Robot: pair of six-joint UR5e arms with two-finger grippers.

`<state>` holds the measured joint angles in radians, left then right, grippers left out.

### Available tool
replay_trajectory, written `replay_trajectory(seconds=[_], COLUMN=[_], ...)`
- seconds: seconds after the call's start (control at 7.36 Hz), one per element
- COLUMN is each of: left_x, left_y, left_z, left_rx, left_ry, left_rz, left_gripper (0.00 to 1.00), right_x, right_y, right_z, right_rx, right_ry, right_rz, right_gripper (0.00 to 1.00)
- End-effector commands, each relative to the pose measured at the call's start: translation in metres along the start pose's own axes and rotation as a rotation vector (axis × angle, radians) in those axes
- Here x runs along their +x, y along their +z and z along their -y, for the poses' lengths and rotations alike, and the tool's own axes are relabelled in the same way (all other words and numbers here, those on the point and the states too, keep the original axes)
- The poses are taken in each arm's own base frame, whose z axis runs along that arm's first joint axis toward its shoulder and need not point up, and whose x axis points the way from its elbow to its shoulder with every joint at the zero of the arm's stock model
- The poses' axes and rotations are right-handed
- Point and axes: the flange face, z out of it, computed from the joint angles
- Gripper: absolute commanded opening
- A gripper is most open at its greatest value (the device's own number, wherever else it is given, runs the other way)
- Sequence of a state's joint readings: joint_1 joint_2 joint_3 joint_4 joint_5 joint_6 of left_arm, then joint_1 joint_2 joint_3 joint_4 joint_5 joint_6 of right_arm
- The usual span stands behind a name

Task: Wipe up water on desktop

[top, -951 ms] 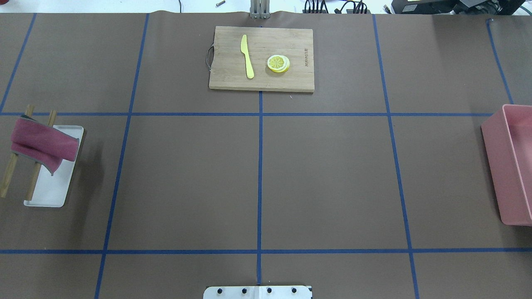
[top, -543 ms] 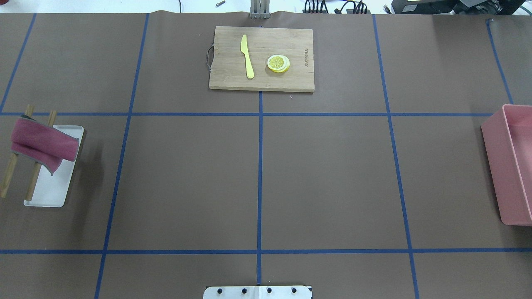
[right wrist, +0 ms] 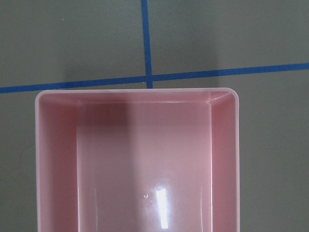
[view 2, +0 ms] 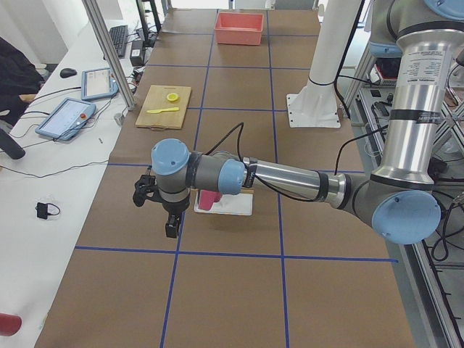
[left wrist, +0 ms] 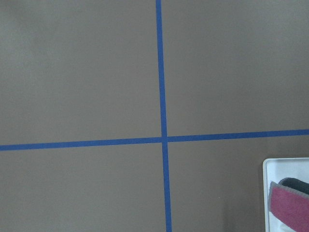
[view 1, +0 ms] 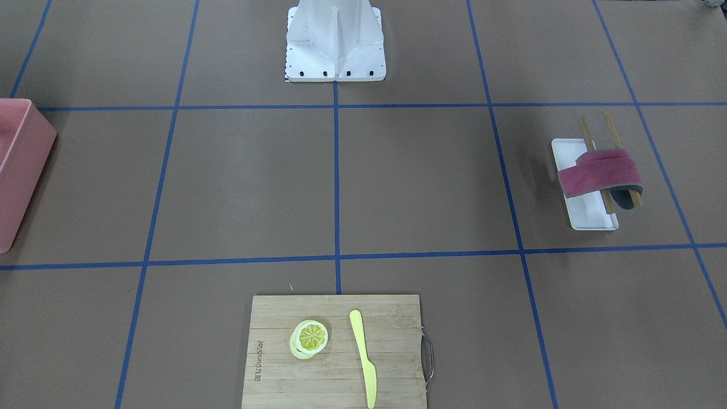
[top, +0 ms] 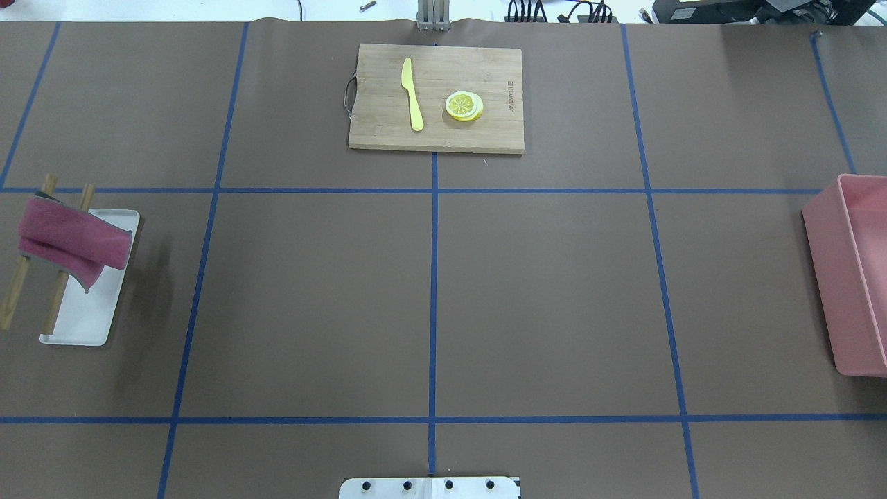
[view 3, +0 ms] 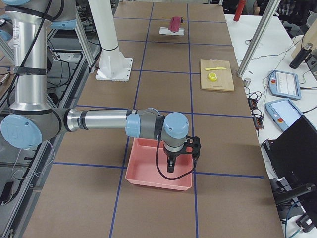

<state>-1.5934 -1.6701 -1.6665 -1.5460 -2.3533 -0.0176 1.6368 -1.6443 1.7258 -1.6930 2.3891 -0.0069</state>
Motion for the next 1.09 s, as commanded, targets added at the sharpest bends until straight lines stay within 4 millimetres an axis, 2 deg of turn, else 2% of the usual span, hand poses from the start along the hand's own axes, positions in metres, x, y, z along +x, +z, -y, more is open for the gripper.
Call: replay_trajectory(seconds=[0.0, 0.14, 0.27, 0.41, 0.82, 0.95], left_x=[0.017, 0.050, 0.092, 0.120, 0.150, 0.162], left_y=[0.001, 0.017, 0.028, 0.055, 0.101, 0.109], left_z=[0.003, 0.013, 0.017, 0.011, -0.012, -0.015], left_rx=[-0.007, -0.048, -0.034, -0.036, -0.053, -0.061], left_ry=[-0.038, -0.211, -0.197, -0.180, -0.198, -0.201], left_rz=[-0.074, -0.107, -0.132, -0.152, -0.192, -0.204], left_gripper=[0.98, 0.98, 0.98, 0.98, 0.98, 0.98], right_x=[-0.003, 0.002, 0.001, 0.002, 0.001, 0.001], right_y=[-0.003, 0.002, -0.001, 0.001, 0.000, 0.000], right_z=[0.001, -0.002, -0.001, -0.001, 0.001, 0.001], right_rx=[0.006, -0.002, 0.002, -0.002, 0.001, 0.001], right_ry=[-0.013, -0.006, -0.003, 0.002, 0.003, 0.003], right_rz=[-0.004, -0.002, -0.011, -0.015, -0.011, -0.008], right_gripper=[1.00, 1.00, 1.00, 1.00, 1.00, 1.00])
